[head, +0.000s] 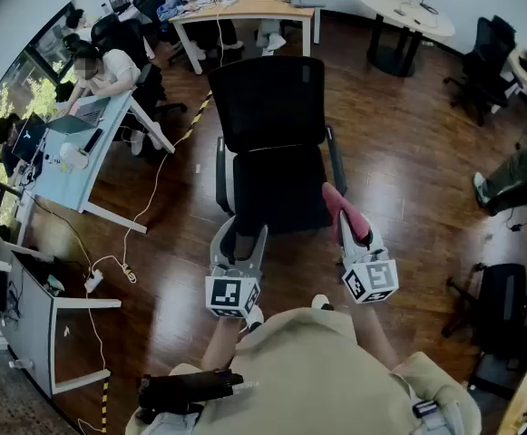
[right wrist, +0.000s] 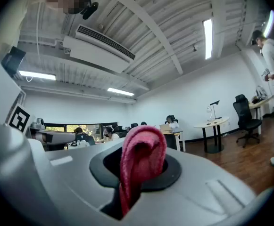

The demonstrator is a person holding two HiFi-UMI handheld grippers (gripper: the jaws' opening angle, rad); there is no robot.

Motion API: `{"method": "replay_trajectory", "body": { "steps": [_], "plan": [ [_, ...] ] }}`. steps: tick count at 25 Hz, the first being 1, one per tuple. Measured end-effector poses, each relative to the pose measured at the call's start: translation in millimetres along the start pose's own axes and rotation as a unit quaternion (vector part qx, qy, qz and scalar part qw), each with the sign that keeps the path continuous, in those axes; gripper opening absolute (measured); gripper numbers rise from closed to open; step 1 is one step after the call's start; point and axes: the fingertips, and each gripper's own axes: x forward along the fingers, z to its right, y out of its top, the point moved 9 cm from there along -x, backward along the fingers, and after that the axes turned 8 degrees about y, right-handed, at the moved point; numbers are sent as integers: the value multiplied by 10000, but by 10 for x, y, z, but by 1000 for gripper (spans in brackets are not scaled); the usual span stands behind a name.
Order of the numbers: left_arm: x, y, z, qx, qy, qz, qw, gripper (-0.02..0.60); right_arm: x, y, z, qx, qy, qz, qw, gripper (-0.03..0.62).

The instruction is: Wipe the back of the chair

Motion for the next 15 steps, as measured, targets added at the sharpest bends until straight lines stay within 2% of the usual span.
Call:
{"method": "replay_trajectory", "body": {
  "steps": [3,9,12,15],
  "plan": [
    [-237,80,-127,35,-12,134,9999,210,11,-54,-224,53,-67,-88,9999,38],
    [-679,89,-598,67,323,318,9990,210,308,-86,-1030,-97,684,-180,9975,38],
    [-786,97,-724,-167,380,387,9984,210,360,-27,-1279,-150,861,-255,9958,38],
    [-876,106,-749,-224,410,424,9980,210,361,29,-1379,-264,910,-277,9951,37]
  ]
}}
